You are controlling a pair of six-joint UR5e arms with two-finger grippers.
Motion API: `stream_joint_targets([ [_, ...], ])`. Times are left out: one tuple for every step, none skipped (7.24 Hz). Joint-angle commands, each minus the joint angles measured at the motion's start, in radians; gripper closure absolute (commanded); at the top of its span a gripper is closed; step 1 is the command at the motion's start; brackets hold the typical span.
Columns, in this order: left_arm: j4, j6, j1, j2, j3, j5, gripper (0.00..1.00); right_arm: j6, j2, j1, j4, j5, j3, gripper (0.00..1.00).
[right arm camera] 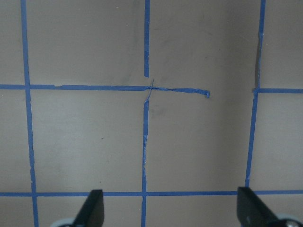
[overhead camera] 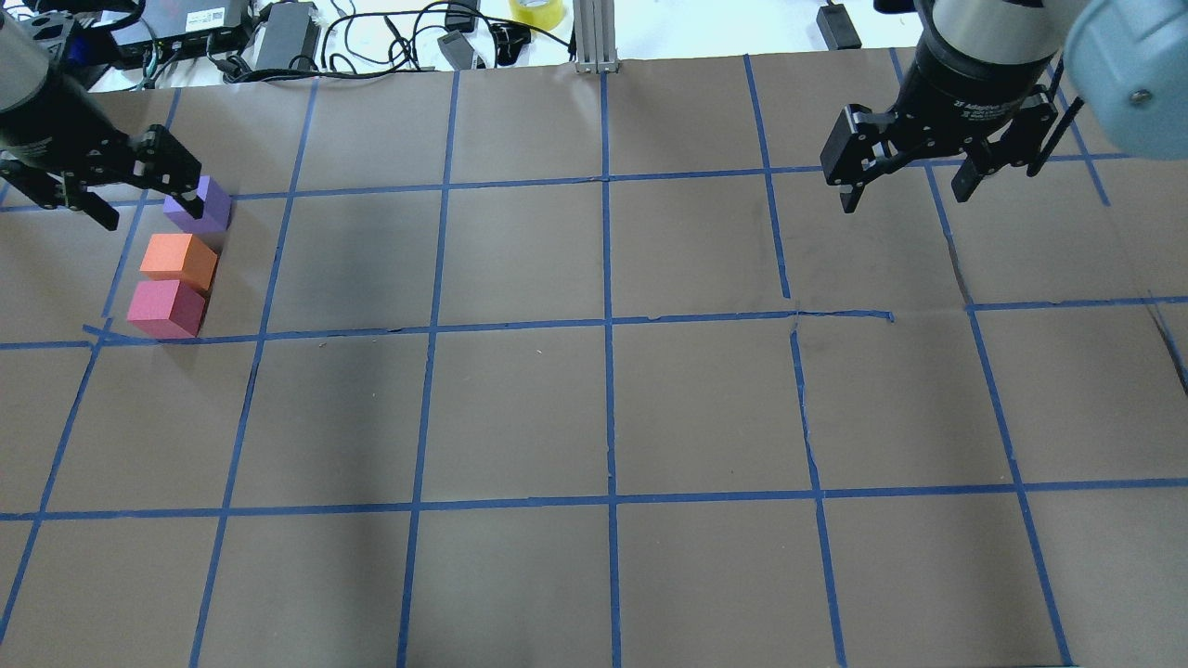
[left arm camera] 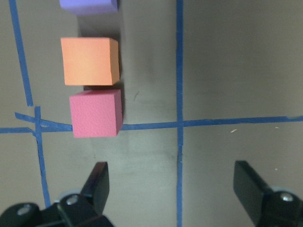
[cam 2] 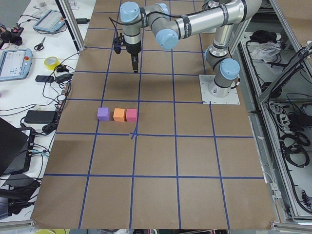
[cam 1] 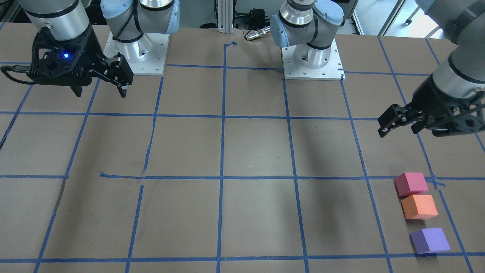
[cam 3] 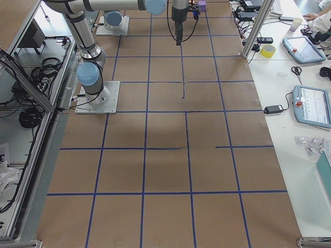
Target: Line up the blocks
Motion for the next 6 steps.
stream_joint_targets([
  [0.002, -0.373, -0.270, -0.009, 0.020, 0.007, 0.00, 0.001, 0.001, 0.000, 0.000, 0.001, 0.000, 0.00],
  [0.014, -0.403, -0.353, -0.019, 0.028, 0.008, 0.00, 0.001, -0.001, 0.000, 0.000, 0.001, 0.000, 0.00],
  [0.022, -0.405, -0.395, -0.013, 0.030, 0.010, 0.00, 0.000, 0.001, 0.000, -0.001, -0.001, 0.000, 0.00],
  [0.022, -0.401, -0.402, 0.017, 0.033, 0.007, 0.00, 0.001, 0.001, 0.000, -0.001, 0.001, 0.000, 0.00],
  [0.022, -0.398, -0.400, 0.030, 0.048, 0.007, 0.00, 0.001, 0.001, 0.000, -0.003, -0.001, 0.000, 0.00],
  [0.022, -0.394, -0.393, 0.021, 0.049, 0.005, 0.00, 0.001, 0.001, 0.000, -0.004, 0.001, 0.000, 0.00],
])
